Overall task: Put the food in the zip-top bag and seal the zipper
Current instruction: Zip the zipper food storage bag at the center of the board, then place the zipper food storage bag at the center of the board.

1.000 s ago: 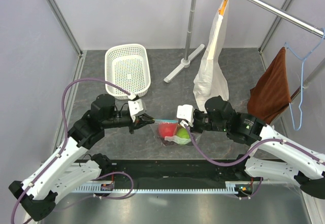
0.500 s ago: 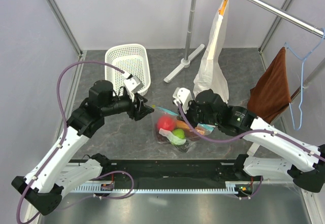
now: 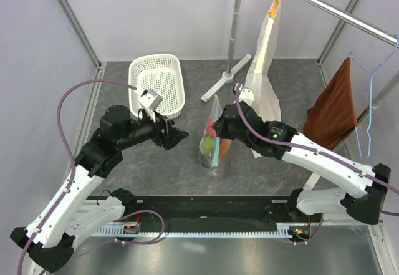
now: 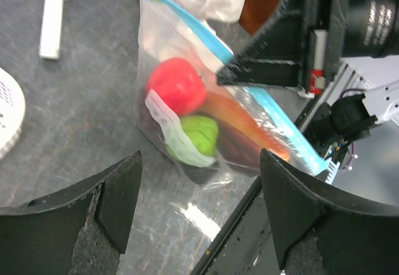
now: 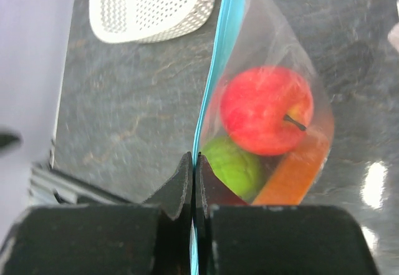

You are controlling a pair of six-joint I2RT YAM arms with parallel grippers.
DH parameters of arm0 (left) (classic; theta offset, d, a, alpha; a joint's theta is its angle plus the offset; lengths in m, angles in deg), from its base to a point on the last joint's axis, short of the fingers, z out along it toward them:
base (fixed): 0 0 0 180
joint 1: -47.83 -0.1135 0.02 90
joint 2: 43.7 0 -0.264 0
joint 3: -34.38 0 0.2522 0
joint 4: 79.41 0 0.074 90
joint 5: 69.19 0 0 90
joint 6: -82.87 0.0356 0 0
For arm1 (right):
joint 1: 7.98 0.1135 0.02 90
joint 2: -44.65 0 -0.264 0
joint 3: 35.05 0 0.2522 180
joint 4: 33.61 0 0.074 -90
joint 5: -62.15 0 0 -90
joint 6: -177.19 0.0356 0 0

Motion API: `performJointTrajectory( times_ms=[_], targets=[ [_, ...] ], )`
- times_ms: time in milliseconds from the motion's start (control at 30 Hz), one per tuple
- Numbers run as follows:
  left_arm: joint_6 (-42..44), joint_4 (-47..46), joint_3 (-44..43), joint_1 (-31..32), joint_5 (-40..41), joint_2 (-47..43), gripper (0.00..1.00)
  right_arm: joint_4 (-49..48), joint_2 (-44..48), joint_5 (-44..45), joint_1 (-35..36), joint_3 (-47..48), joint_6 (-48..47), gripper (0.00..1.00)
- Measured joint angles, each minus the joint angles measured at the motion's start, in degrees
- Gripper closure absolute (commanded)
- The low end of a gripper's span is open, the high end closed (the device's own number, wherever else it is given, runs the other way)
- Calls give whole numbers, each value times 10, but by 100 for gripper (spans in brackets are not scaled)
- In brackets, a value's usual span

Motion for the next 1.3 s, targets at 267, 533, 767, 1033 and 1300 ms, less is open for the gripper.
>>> performJointTrajectory(
  times_ms=[267,533,767,1033,1300],
  targets=[
    [-7,-14,32,64,28,25,21,9,-90,101,0,28,209,100],
    [26,-49,32,169,124,63,20,29,-122,143,0,62,297,100],
    [74,-85,32,173,184,109,25,40,-122,147,0,62,324,100],
    [101,-103,31,173,204,163,63,41,-111,144,0,58,327,100],
    [101,-91,31,145,168,162,98,31,-82,149,0,43,284,46]
  ],
)
